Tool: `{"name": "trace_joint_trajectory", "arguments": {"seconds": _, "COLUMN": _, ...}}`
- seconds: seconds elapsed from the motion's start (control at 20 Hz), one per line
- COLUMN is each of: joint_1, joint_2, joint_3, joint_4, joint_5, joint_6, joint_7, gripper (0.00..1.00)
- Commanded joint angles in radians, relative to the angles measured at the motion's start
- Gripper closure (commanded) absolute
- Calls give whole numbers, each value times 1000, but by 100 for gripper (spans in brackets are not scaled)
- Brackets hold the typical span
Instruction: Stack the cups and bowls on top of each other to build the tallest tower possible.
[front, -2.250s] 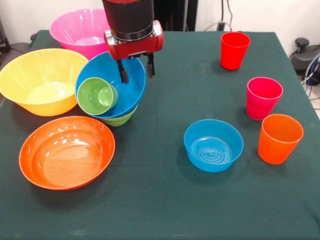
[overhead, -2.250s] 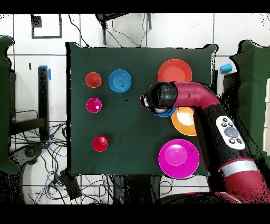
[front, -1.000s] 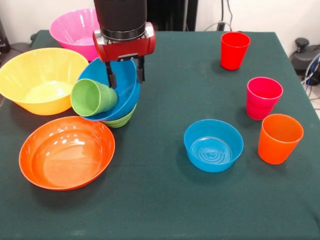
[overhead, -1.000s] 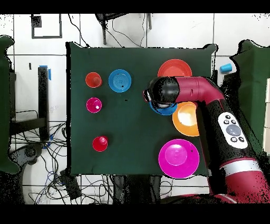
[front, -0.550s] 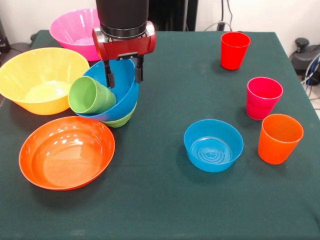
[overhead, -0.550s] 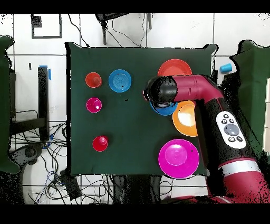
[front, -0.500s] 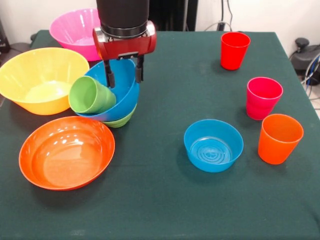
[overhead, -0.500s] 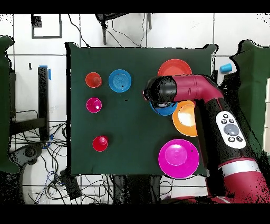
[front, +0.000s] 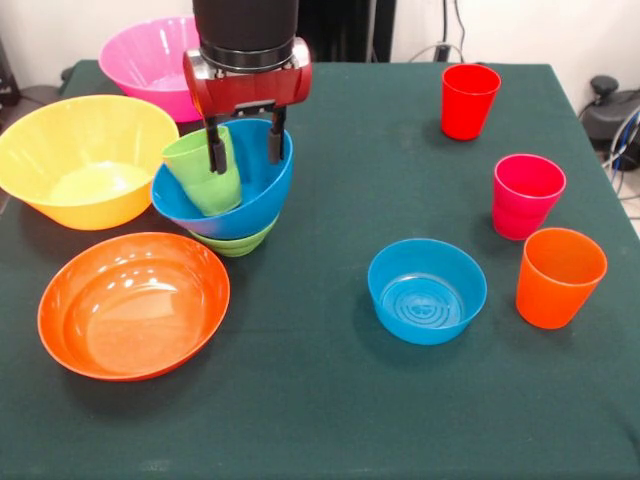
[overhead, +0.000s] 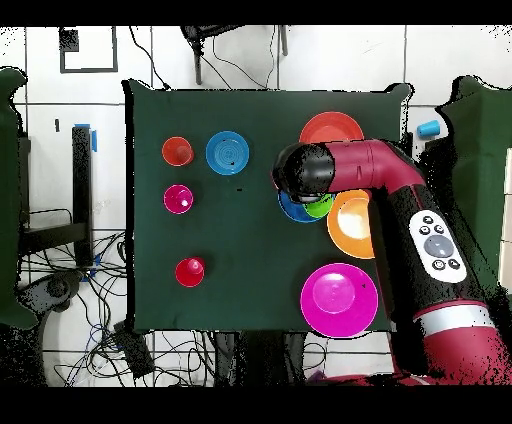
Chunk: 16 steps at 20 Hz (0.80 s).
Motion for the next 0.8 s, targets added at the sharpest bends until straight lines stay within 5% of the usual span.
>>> {"name": "trace_joint_trajectory", "arguments": {"seconds": 0.05, "joint_1": 26, "joint_2": 87, "joint_3": 12, "joint_4": -45, "joint_5": -107, "joint_6": -34, "joint_7": -159, "gripper": 0}}
{"name": "trace_joint_trajectory", "arguments": {"seconds": 0.8, "joint_1": 49, "joint_2": 102, "joint_3": 2, "joint_4": -53, "joint_5": -143, "joint_6": -80, "joint_7": -99, "gripper": 0}}
